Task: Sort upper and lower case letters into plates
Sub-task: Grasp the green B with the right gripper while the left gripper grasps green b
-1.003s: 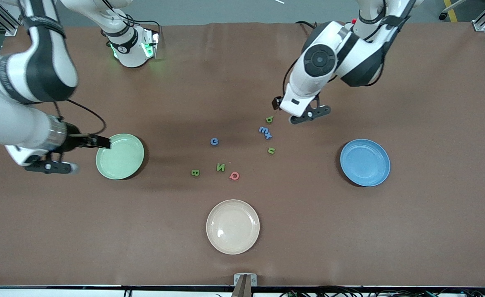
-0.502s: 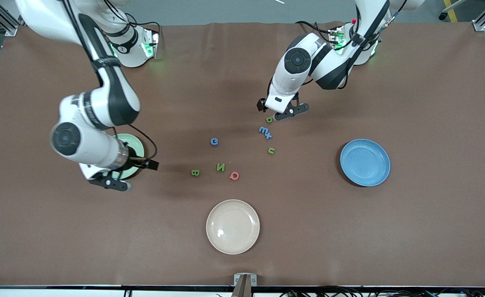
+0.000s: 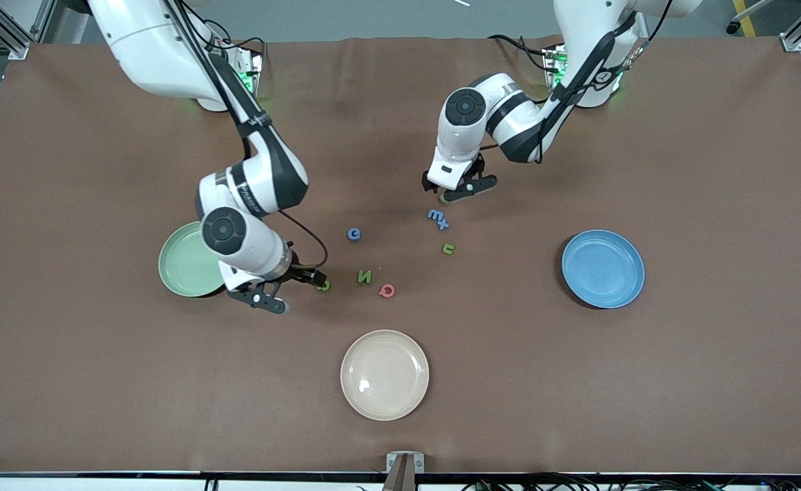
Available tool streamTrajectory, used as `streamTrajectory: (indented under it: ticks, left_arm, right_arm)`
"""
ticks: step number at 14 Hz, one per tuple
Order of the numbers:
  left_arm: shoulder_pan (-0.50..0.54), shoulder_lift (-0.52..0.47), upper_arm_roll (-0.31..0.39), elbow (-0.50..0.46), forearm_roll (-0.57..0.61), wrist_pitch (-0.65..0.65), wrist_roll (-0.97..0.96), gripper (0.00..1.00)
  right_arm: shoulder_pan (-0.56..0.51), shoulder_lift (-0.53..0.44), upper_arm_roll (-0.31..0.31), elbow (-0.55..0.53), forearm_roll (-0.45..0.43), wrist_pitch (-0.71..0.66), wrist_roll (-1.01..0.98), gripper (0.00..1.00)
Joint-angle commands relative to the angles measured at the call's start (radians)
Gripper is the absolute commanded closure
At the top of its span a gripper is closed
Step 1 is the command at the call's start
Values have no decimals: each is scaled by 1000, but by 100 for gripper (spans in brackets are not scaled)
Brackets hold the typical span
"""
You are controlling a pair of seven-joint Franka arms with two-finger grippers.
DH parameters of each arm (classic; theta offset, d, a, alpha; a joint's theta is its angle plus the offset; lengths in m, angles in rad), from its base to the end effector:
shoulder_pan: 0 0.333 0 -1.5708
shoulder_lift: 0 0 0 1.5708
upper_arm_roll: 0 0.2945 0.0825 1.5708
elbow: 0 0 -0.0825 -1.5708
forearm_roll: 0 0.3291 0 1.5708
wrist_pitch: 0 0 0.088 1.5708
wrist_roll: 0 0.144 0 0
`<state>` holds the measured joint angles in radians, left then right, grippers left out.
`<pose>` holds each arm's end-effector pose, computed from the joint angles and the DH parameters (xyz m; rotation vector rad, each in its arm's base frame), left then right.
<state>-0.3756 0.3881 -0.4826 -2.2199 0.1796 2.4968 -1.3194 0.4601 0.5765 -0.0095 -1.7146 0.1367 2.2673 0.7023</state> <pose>0.3260 -0.3846 0.2022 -3.0783 -0.5272 0.1431 0.5514 0.2754 0.2342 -3.0257 0.5182 0.1129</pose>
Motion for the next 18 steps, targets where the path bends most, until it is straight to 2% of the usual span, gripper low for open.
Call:
streamTrajectory:
  ticks: [1,3,6,9,13,18]
  left_arm:
    - [3,46,2,40,29,22,-26,5]
    - [-3,74,7,60,29,22,-27,7]
    - [4,86,13,68,31,28,-27,8]
    - [7,101,15,68,31,34,-26,14]
    - [-2,117,30,69,32,40,-26,17]
    - [-2,138,35,69,95,51,-50,22]
  right_arm:
    - [25,17,-12,-46,-5,99,28,0]
    - [37,23,-12,-89,-3,167,28,0]
    - [48,43,-14,-102,-5,199,28,3]
    - [63,60,-18,-102,-9,222,28,14]
    - [66,71,-18,-100,-31,229,28,33]
    - [68,86,-30,-97,-49,256,28,37]
